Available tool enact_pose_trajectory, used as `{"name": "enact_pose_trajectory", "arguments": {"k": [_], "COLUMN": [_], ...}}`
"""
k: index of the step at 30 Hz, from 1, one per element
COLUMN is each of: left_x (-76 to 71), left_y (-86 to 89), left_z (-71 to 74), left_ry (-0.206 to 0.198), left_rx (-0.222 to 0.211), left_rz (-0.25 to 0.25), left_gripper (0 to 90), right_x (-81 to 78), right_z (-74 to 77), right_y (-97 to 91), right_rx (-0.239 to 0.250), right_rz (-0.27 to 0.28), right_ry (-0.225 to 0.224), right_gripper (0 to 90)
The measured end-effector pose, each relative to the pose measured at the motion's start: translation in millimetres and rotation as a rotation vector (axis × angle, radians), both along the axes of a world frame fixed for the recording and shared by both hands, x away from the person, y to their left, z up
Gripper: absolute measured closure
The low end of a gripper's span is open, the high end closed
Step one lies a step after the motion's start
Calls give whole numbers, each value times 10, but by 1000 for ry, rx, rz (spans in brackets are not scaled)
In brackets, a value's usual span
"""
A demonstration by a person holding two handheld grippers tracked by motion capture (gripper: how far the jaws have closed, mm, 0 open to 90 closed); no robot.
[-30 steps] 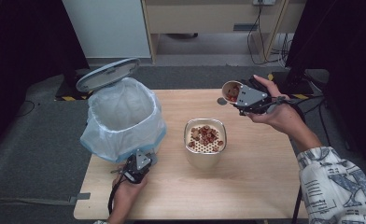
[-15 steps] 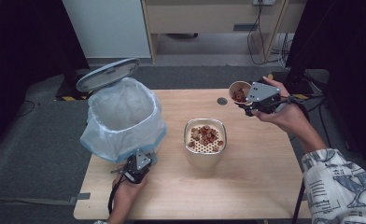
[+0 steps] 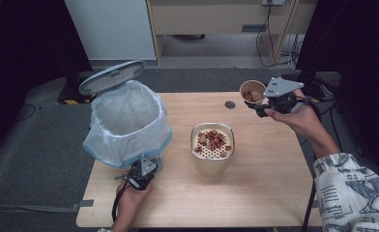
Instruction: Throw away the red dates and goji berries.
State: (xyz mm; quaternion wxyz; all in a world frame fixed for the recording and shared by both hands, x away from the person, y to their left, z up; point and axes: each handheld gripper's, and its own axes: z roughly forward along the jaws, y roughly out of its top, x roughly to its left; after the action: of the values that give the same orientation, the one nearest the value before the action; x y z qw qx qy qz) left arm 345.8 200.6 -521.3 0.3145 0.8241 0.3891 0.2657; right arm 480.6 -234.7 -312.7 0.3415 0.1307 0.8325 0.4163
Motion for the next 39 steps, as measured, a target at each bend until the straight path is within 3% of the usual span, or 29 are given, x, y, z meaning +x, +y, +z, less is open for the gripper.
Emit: {"name": "enact_pose_trajectory", "arguments": {"k": [7, 30, 39], "left_x": [0, 1, 0], "left_y": [1, 2, 1], "left_z": [0, -1, 0], "left_ry": [0, 0, 0], "left_rx": [0, -2, -1], "left_rz": [0, -1, -1], "left_gripper": [898, 898, 898], "right_x": [32, 60, 56], "right_z": [31, 91, 132], "right_y": [-58, -34, -21], "right_rx": [75, 188, 214], "right_rz": [4, 25, 35], "right_ry": [58, 174, 197], "right_gripper": [311, 311, 311]}}
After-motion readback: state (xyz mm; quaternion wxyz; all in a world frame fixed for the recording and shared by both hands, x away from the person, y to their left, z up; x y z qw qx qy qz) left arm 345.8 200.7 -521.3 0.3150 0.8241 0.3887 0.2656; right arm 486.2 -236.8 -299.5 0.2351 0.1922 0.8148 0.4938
